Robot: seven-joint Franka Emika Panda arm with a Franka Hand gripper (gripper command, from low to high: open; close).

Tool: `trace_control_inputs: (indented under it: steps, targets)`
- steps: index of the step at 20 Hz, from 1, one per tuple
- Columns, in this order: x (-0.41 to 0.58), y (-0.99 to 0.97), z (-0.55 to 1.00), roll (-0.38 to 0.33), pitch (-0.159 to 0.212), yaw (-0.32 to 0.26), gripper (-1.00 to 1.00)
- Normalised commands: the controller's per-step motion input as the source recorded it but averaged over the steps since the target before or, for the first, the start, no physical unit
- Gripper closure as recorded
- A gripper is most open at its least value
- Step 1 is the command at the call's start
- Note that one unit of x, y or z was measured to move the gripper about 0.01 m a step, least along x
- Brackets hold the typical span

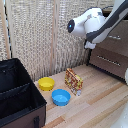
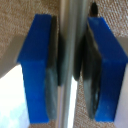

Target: Kindly move your gripper toward the top drawer's handle. With caution, hold the handle robustly using your gripper and pull open the top drawer. Let the handle go. Relocate your gripper to the bowl placed in the background. Gently hold the bowl using your gripper. Bring the gripper and the bowl to the ajar drawer. Softly release the bowl into it.

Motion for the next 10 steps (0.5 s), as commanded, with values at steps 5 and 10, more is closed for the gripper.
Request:
trace_control_inputs:
  steps: [5,10]
  targets:
    - [0.384,0.86,0.00,0.060,0.093,-0.042,1.00]
    - [0.481,0.41,0.00,-0.028,0.114,0.004,1.00]
